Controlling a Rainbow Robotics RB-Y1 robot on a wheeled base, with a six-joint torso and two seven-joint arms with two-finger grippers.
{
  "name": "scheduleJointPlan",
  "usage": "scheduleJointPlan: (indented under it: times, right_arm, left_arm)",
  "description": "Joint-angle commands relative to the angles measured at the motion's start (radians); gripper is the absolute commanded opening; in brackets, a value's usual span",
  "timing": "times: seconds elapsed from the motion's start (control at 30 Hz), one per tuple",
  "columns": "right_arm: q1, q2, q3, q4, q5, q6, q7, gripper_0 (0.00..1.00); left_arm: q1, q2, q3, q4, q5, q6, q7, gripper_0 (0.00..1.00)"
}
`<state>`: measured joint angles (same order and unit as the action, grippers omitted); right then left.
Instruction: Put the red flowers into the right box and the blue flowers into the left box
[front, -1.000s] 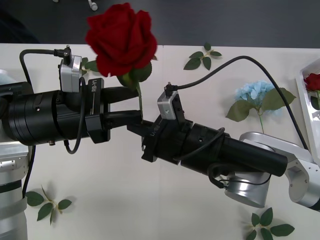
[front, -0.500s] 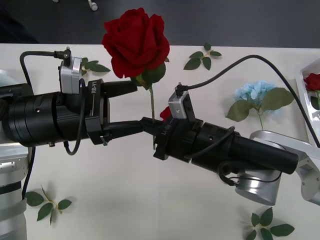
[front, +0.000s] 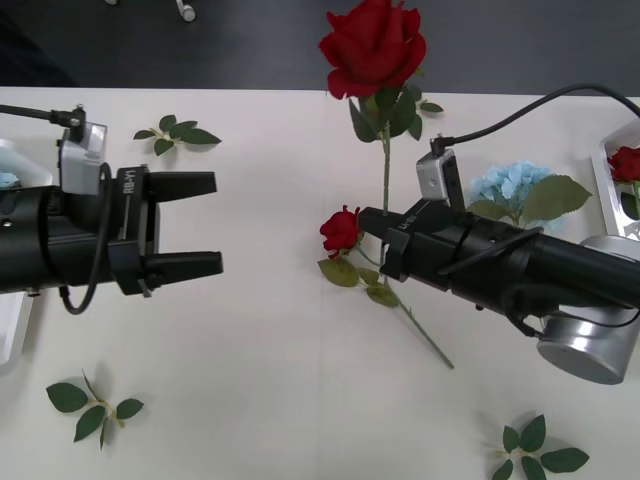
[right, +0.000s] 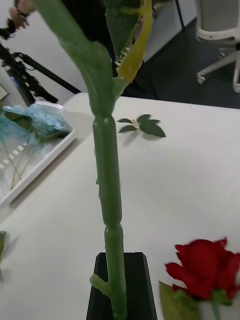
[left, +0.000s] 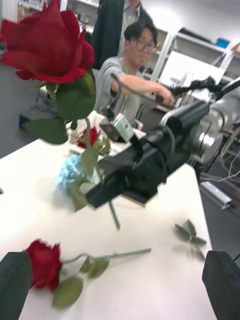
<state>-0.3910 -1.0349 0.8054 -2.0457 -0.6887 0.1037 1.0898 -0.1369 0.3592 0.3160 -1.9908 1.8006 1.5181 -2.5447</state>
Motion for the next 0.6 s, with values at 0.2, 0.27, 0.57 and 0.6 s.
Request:
scheduleJointPlan:
  times: [0.2, 0.27, 0.57, 0.6]
  right_arm:
    - [0.141, 0.001, -0.356, -0.145, -0.127, 0.398, -0.01, 0.0]
    - [0.152, 0.018, -0.426, -0.159, -0.153, 0.493, -0.007, 0.0]
    - [0.161, 0.032, -0.741, -0.165, -0.265, 0.944, 0.019, 0.0]
    - [0.161, 0.021, -0.767, -0.162, -0.27, 0.995, 0.022, 0.0]
  left_arm:
    - [0.118, 0.181, 0.149, -0.016, 0.048, -0.003, -0.051, 1.0]
    - [0.135, 0.216, 0.169, -0.016, 0.055, -0.001, -0.051, 1.0]
    - [0.171, 0.342, 0.256, -0.011, 0.069, 0.054, -0.051, 1.0]
    - [0.171, 0.353, 0.265, -0.008, 0.071, 0.063, -0.051, 1.0]
